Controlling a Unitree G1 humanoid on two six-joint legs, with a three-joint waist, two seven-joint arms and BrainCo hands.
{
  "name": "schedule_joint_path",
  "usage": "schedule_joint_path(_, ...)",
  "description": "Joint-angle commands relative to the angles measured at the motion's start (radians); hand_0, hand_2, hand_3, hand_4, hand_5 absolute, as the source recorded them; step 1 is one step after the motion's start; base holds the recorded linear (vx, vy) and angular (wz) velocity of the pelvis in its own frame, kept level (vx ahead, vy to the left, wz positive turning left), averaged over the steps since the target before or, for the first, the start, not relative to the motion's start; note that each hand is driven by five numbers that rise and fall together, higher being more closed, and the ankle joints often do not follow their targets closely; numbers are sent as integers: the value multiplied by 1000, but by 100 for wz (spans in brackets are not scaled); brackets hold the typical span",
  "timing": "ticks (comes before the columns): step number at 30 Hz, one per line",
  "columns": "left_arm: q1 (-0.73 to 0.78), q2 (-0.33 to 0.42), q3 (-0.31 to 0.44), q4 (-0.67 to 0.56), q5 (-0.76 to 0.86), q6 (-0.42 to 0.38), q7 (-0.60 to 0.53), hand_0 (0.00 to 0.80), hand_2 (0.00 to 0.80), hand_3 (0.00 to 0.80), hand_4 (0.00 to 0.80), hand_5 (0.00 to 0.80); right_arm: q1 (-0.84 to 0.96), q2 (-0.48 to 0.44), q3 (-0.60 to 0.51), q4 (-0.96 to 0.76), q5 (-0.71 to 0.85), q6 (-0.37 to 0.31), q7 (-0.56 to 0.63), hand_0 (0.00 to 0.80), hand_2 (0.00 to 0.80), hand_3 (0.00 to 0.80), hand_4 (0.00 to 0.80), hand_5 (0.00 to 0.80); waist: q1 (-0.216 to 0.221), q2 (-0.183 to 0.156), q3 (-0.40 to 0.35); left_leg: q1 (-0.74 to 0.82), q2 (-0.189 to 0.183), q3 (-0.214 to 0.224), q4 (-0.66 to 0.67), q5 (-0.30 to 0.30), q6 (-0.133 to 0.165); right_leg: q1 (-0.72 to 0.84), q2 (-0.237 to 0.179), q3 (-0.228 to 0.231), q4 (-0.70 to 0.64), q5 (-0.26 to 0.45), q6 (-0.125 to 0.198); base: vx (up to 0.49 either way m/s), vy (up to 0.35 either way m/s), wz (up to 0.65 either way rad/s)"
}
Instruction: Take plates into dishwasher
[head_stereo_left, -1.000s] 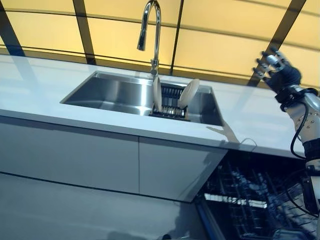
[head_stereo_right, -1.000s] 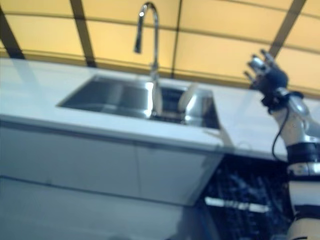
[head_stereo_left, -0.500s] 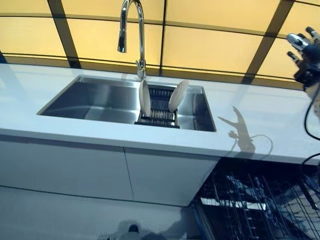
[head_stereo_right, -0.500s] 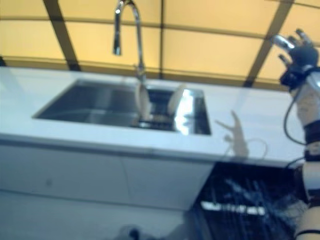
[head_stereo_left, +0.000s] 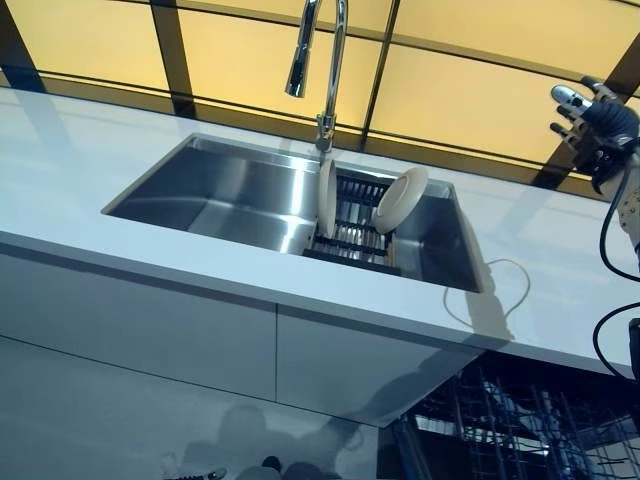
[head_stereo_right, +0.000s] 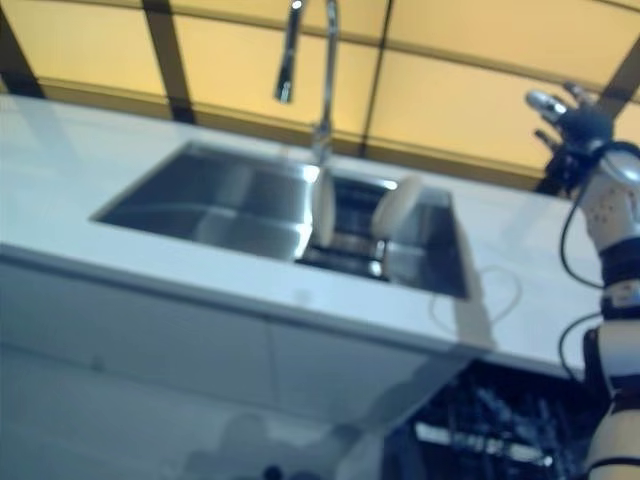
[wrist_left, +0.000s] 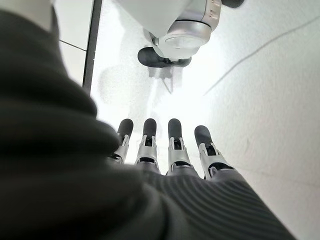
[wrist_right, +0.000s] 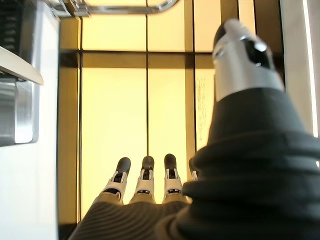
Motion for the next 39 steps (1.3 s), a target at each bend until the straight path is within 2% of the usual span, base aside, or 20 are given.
schedule_joint_path(1, -24, 75, 35, 12, -29, 4, -14, 0, 0, 0, 0, 0, -95, 1, 28, -40, -52, -37, -64, 0, 0, 0, 0, 0, 0, -24, 28, 45, 48, -15, 30, -54, -56, -30, -79, 5, -341, 333, 28, 143, -308, -21)
schedule_joint_path(3, -33, 72, 43, -1, -41, 18, 3, 0, 0, 0, 0, 0, -97, 4, 20, -33, -45, -29, -88, 0, 0, 0, 0, 0, -8, -18, 36, 51, 65, -27, 20, -52, -59, 9, -33, 31, -395, 284, 18, 76, -265, -14)
schedule_joint_path(4, -39, 65, 42, -3, -64, 24, 30, 0, 0, 0, 0, 0, -101, -5, 20, -21, -44, -12, -82, 0, 0, 0, 0, 0, -7, -27, 23, 42, 70, -21, 17, -42, -68, 43, -19, 17, -460, 278, 19, 55, -197, 17)
schedule_joint_path(7, -38, 39, 35, 7, -50, 19, 26, 0, 0, 0, 0, 0, -154, -19, 43, 57, -68, -2, -52, 0, 0, 0, 0, 0, 6, -36, 7, 52, 88, 6, -9, -23, -91, 103, -13, -20, -539, 285, 16, 112, -128, 8)
schedule_joint_path(9, -30, 26, 33, 20, -46, 15, 33, 0, 0, 0, 0, 0, -182, -31, 60, 82, -69, 7, -55, 0, 0, 0, 0, 0, 9, -38, -8, 63, 84, 3, -37, -18, -97, 130, -7, -22, -577, 286, 14, 162, -35, 9)
schedule_joint_path(14, 0, 5, 14, 28, -30, 9, 11, 0, 0, 0, 0, 0, -242, -29, 110, 83, -85, 24, -61, 0, 0, 0, 0, 0, 15, -32, -28, 83, 74, 0, -87, -11, -106, 160, -7, -36, -628, 296, 16, 123, 14, -6)
schedule_joint_path(18, 11, 1, 7, 32, -33, 7, 12, 0, 0, 0, 0, 0, -246, 8, 122, 39, -20, 42, -64, 0, 0, 0, 0, 0, 14, -26, -27, 79, 73, 0, -103, -13, -110, 154, -13, -40, -652, 311, 23, 61, 29, -5)
schedule_joint_path(22, 20, 5, 17, 34, -30, 10, 19, 0, 0, 0, 0, 0, -228, 50, 119, -30, 23, 88, -120, 0, 0, 0, 0, 0, 15, -25, -16, 63, 72, 0, -103, -18, -109, 137, -19, -39, -657, 322, 31, 51, 14, 2)
schedule_joint_path(25, 28, 7, 16, 37, -25, 9, 25, 0, 0, 0, 0, 0, -217, 62, 112, -51, 68, 97, -147, 0, 0, 0, 0, 0, 15, -26, -9, 54, 72, 0, -103, -18, -109, 125, -23, -42, -660, 329, 36, 51, -2, 4)
schedule_joint_path(28, 32, 8, 14, 36, -40, 2, 36, 0, 0, 0, 0, 0, -211, 94, 99, -76, 113, 131, -160, 0, 0, 0, 0, 0, 21, -22, 4, 33, 68, -8, -103, -18, -109, 106, -27, -40, -661, 333, 40, 34, 10, 3)
schedule_joint_path(39, -8, 13, -3, 3, -108, -17, 55, 0, 0, 0, 0, 0, -271, 162, 163, -121, 70, 135, -248, 0, 0, 0, 0, 0, 39, -19, 104, -67, 70, -36, -103, 7, -111, 19, -29, -42, -661, 352, 44, -50, 2, 6)
